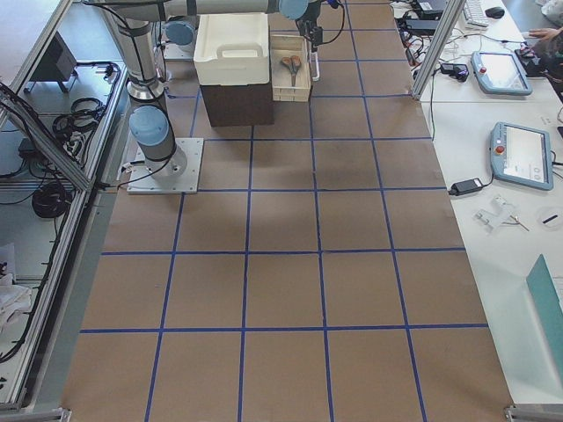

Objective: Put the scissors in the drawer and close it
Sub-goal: 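Open the right gripper to release the scissors and raise it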

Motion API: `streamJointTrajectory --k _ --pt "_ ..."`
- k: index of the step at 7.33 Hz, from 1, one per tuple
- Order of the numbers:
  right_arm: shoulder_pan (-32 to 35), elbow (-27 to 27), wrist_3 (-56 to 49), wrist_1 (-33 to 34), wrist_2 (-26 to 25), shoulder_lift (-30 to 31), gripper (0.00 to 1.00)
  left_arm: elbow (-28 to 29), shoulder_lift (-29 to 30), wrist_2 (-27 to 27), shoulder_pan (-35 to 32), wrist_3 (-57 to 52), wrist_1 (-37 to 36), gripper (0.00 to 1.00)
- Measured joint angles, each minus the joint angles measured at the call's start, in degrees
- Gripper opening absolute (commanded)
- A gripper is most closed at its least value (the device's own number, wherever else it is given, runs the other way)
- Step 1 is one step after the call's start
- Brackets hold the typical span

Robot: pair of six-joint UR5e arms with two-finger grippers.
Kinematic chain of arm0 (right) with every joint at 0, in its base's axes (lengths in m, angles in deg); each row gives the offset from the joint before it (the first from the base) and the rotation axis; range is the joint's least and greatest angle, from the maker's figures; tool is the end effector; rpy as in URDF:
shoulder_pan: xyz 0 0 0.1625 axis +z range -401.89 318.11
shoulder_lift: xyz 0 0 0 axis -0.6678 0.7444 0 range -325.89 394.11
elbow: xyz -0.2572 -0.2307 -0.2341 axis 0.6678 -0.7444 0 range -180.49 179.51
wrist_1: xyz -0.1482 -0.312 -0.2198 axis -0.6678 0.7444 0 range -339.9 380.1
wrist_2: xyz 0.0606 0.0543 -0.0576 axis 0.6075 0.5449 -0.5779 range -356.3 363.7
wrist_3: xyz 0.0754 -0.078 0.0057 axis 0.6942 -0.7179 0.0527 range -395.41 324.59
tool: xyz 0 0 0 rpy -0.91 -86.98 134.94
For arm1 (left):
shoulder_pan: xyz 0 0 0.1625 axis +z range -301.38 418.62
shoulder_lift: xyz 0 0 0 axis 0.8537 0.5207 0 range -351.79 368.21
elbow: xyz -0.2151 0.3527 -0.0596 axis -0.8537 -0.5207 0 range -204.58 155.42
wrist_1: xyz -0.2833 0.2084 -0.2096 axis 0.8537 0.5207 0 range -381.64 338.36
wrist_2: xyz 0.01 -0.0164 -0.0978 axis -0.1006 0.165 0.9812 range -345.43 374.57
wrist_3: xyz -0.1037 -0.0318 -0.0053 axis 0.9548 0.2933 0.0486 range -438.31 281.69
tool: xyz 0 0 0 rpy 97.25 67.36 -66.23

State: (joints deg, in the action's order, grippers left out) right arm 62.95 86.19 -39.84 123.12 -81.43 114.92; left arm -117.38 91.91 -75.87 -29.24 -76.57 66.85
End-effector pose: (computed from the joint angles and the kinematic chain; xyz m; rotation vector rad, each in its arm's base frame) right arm 0.2823 -0.5089 0.4399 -0.5172 2.9964 -0.1774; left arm -0.1156 -0.4540 0.5014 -0.1066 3.1288 -0.1368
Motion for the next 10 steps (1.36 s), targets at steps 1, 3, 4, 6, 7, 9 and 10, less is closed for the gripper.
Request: streamJointTrajectory --k 1,3,4,6,7,9,10 --pt "-2.5 0.2 2.1 -0.7 -0.8 1.4 1.0 -0.1 0.3 0.1 -0.2 1.3 -0.6 1.0" --pt "-7.2 0.3 3.2 -2.7 -1.9 3.0 1.0 -0.1 2.2 0.0 -3.0 6.1 -4.0 1.0" --pt "-9.5 0.4 3.3 -4.0 -2.4 3.4 1.0 0.0 4.0 -0.1 -6.0 10.1 -6.4 1.0" --pt "-12.8 0.4 3.5 -6.0 -2.9 4.0 1.0 0.3 8.3 -0.2 -12.7 19.4 -12.3 1.0" --pt "-13.2 0.4 3.5 -6.4 -3.0 4.2 1.0 0.7 10.7 -0.4 -15.2 22.4 -14.9 1.0" --pt "-13.4 0.5 3.5 -6.5 -4.9 4.6 1.0 3.9 16.0 -2.2 -18.7 24.3 -17.5 1.0" --pt "-13.4 0.8 3.5 -6.6 -7.0 5.0 1.0 6.4 19.2 -3.1 -20.3 24.7 -18.1 1.0"
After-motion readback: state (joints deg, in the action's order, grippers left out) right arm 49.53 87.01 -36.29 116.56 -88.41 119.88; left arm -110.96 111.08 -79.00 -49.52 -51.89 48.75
